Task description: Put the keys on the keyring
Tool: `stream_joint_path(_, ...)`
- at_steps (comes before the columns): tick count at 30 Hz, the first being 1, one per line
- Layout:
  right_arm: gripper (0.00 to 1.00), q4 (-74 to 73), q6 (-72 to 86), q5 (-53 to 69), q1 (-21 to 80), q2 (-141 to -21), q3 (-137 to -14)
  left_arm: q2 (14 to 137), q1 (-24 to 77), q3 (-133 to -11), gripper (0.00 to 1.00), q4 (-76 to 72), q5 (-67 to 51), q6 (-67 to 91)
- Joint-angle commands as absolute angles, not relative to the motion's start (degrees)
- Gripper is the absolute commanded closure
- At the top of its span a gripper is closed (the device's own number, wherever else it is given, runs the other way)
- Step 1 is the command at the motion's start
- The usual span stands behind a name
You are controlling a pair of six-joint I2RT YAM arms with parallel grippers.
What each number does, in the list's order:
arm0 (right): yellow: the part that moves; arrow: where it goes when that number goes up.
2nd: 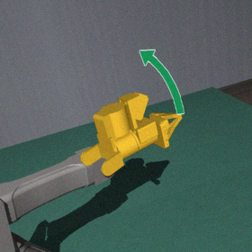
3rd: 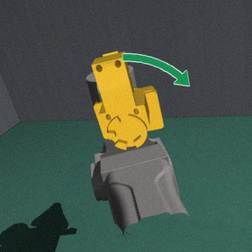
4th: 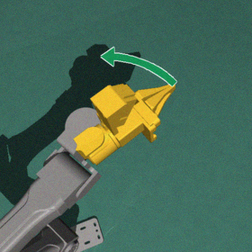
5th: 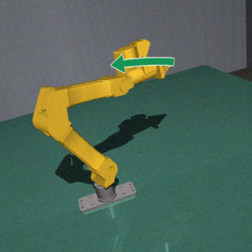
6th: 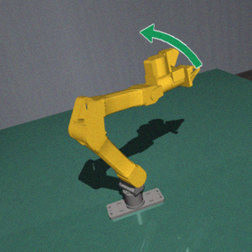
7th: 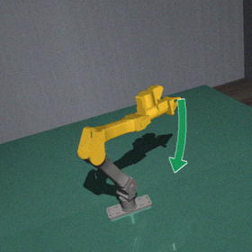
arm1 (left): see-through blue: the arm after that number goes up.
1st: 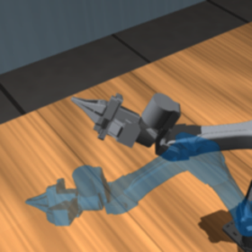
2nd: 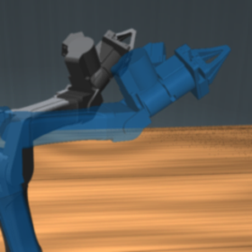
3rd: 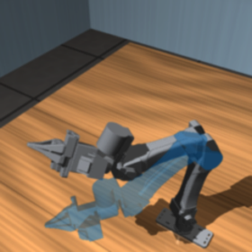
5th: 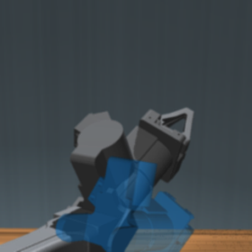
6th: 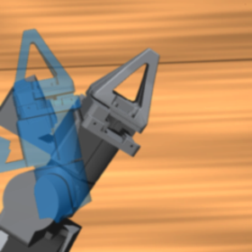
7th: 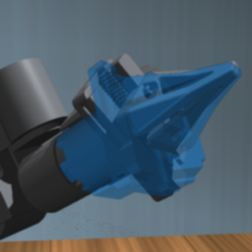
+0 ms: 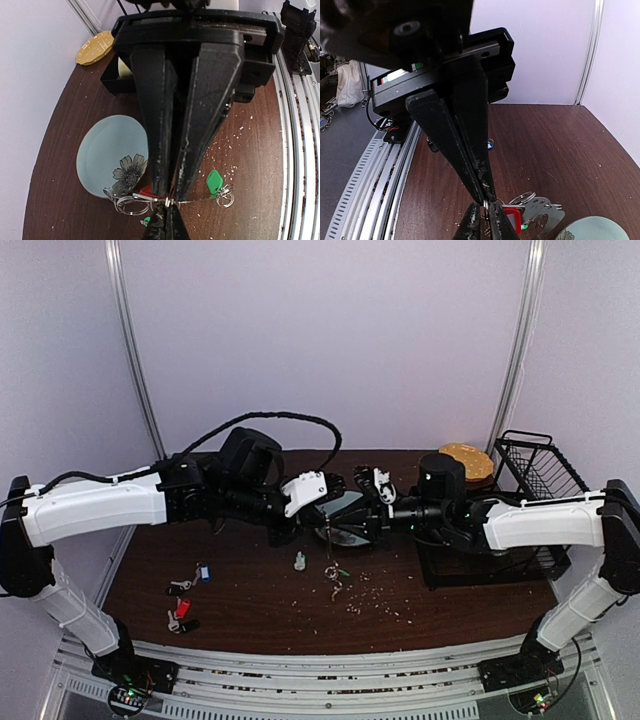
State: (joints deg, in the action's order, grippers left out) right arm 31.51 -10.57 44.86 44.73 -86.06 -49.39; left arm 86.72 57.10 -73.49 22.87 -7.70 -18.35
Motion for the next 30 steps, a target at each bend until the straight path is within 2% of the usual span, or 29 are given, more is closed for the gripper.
stream_joint_path(1,0.90,34.4,-9.0,46.5,45.2,-87.8,-50.5,86.7,57.2,-73.9,1.00,19.8,-8.5,-18.7)
stream_joint_path(5,0.89,34.6,-8.8,44.9,45.4,-89.0,-50.7,86.4,57.2,-73.7,1.00,18.9,-8.7,-18.6)
stream_joint_path(9,1.00,37.5,-8.0,44.5,45.4,-88.3,-49.3,86.5,57.2,-73.5,1.00,18.8,-9.3,-18.7)
stream_joint_path(14,1.00,36.4,-7.4,45.4,45.1,-86.8,-48.4,85.1,56.8,-71.5,1.00,16.8,-10.4,-17.7)
stream_joint_path(17,1.00,42.2,-3.8,46.5,44.9,-85.7,-46.3,83.5,54.7,-66.8,0.80,11.6,-14.3,-15.4)
stream_joint_path(19,1.00,44.7,-1.8,47.0,44.9,-85.4,-45.8,83.6,54.3,-64.9,0.76,9.3,-15.8,-14.5)
stream_joint_path(26,1.00,51.2,2.6,48.6,44.9,-83.1,-44.3,86.1,54.3,-63.3,0.84,6.5,-16.7,-13.1)
stream_joint_path(30,1.00,55.0,6.3,50.8,44.6,-83.4,-43.9,85.4,54.3,-61.6,0.86,3.9,-18.0,-12.7)
